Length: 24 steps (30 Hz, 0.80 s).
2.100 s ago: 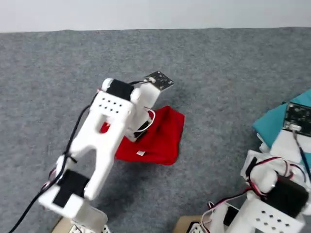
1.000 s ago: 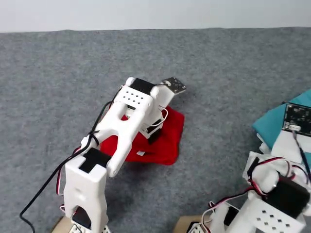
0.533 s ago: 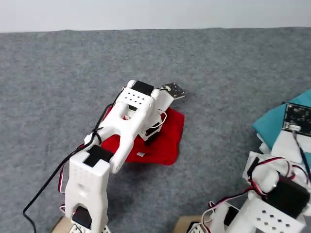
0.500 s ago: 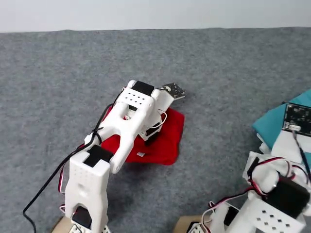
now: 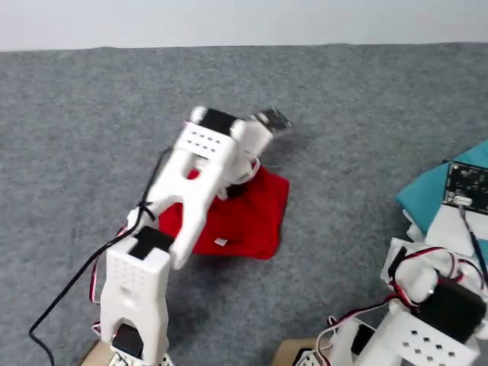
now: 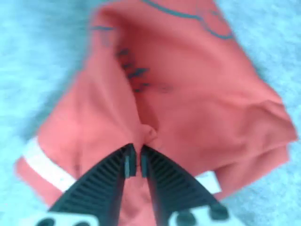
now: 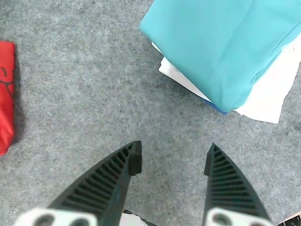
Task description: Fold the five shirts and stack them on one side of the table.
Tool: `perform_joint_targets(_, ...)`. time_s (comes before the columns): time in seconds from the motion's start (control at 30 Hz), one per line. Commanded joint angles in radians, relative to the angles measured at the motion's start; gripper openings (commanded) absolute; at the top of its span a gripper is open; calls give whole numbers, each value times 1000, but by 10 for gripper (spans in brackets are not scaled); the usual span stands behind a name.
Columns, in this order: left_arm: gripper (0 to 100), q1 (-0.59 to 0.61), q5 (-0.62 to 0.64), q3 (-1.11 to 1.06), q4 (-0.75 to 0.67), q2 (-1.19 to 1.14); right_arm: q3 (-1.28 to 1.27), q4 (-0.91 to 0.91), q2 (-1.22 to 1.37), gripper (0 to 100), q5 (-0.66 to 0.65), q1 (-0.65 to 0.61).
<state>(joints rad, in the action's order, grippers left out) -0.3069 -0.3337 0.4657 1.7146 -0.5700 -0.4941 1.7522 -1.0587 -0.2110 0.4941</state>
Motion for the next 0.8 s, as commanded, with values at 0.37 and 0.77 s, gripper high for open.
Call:
perform_joint_targets(0.37, 4, 198, -149, 104, -244, 9, 5, 35, -2, 231, -9, 7)
perform_joint_targets(0.77, 6, 284, -311, 111, -377, -161, 5, 35, 1, 231, -41, 8)
